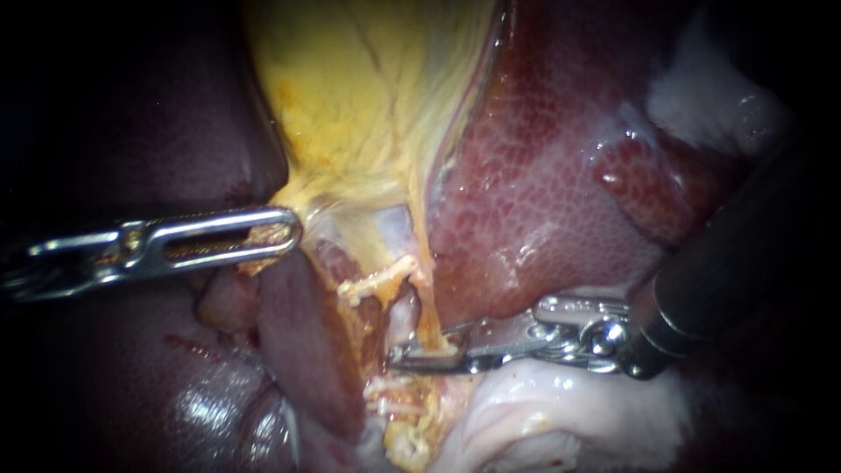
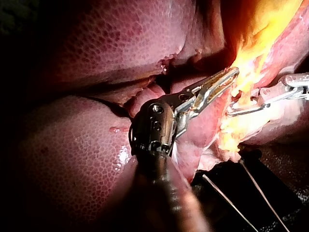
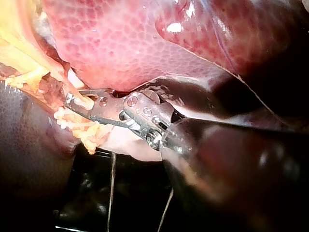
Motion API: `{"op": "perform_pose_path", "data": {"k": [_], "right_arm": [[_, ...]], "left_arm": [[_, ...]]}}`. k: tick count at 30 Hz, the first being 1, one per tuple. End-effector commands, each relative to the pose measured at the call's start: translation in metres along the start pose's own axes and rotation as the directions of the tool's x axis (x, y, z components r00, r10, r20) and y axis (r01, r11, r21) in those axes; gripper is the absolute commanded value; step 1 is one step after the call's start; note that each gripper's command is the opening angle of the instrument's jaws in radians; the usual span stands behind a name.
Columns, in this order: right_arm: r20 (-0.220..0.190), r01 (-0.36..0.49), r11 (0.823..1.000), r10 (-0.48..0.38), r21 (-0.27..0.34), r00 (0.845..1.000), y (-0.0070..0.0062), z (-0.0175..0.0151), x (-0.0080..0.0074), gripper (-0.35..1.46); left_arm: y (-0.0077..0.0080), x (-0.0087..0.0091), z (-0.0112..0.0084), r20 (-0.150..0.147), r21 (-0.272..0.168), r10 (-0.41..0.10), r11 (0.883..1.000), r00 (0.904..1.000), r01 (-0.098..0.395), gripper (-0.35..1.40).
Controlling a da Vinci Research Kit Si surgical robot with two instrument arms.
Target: Going back second clip right tube
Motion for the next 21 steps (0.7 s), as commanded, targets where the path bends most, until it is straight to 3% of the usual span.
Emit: {"op": "perform_pose_path", "data": {"k": [1,5,8,9,13,21], "right_arm": [[0.000,0.000,1.000,0.000,0.001,1.000,0.0000,-0.0001,0.0000,-0.35],[0.003,0.000,1.000,0.000,0.005,1.000,-0.0001,-0.0001,0.0001,-0.35],[-0.007,0.038,0.999,-0.038,-0.024,0.999,0.0000,0.0001,0.0004,0.27],[-0.018,0.045,0.998,-0.046,-0.044,0.999,0.0001,0.0001,0.0009,0.55],[-0.048,0.087,0.991,-0.093,-0.106,0.994,0.0003,-0.0015,0.0025,0.60],[-0.037,0.126,0.988,-0.129,-0.087,0.991,-0.0011,-0.0068,0.0028,0.60]], "left_arm": [[0.0000,0.0000,0.0000,0.000,0.000,0.000,1.000,1.0000,0.000,-0.35],[0.0000,0.0000,0.0000,0.000,0.000,0.000,1.000,1.0000,0.000,-0.35],[0.0000,0.0000,0.0000,0.000,0.000,0.000,1.000,1.0000,0.000,-0.35],[0.0000,0.0000,0.0000,0.000,0.000,0.000,1.000,1.0000,0.000,-0.35],[0.0000,0.0000,-0.0001,0.000,0.001,0.000,1.000,1.0000,0.000,-0.35],[0.0001,0.0001,-0.0002,0.000,0.001,0.001,1.000,1.0000,-0.001,-0.35]]}}
